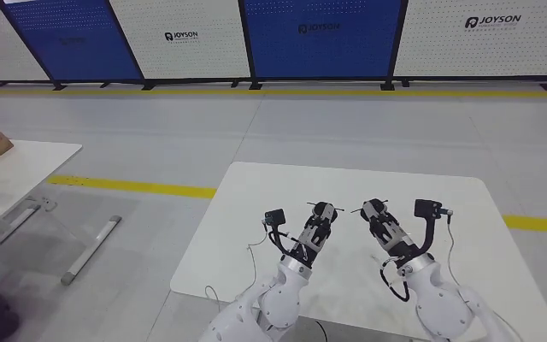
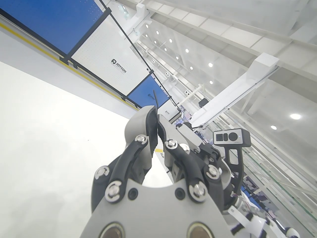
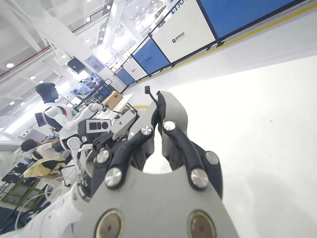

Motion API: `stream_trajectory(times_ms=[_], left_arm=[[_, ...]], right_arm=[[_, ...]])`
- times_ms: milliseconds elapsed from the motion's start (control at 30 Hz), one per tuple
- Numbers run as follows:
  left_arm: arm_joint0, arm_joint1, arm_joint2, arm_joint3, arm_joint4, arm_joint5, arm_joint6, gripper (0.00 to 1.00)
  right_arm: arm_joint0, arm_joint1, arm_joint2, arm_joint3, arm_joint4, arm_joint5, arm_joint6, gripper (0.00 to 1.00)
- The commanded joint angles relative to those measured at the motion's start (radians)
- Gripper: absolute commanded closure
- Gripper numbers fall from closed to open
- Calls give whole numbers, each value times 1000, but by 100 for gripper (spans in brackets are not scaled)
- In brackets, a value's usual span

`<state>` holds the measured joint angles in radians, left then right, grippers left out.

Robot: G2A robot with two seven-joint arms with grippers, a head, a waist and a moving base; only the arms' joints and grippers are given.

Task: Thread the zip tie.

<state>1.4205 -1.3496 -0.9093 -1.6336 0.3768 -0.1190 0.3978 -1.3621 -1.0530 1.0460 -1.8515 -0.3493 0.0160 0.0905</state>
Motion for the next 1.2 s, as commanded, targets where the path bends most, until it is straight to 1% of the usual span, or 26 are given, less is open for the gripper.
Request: stream_trajectory(times_ms=[0,300,467,533,567,600,967,1067,1167], left_arm=[[0,0,0,0,0,0,0,100],[0,0,0,0,0,0,0,100],[0,0,0,0,0,0,0,100],[0,0,0,0,0,0,0,100],[0,0,0,0,0,0,0,100],[0,0,0,0,0,0,0,100],[0,0,0,0,0,0,0,100],[0,0,0,0,0,0,0,100],[0,0,0,0,0,0,0,100]], right_arm=[[0,0,0,0,0,0,0,100],[-1,0,1,0,2,0,-2,100],[-28,-14,4,-10,12,-10,-118,100],[-36,-19,2,-10,14,-13,-143,100],[-41,-21,0,-8,9,-5,-148,100],[-42,-22,-4,-8,1,6,-136,100],[-43,-23,-4,-8,1,6,-137,100],[-48,-27,-2,-16,-8,-1,-140,100],[-48,-34,-16,-18,-30,0,-143,100]])
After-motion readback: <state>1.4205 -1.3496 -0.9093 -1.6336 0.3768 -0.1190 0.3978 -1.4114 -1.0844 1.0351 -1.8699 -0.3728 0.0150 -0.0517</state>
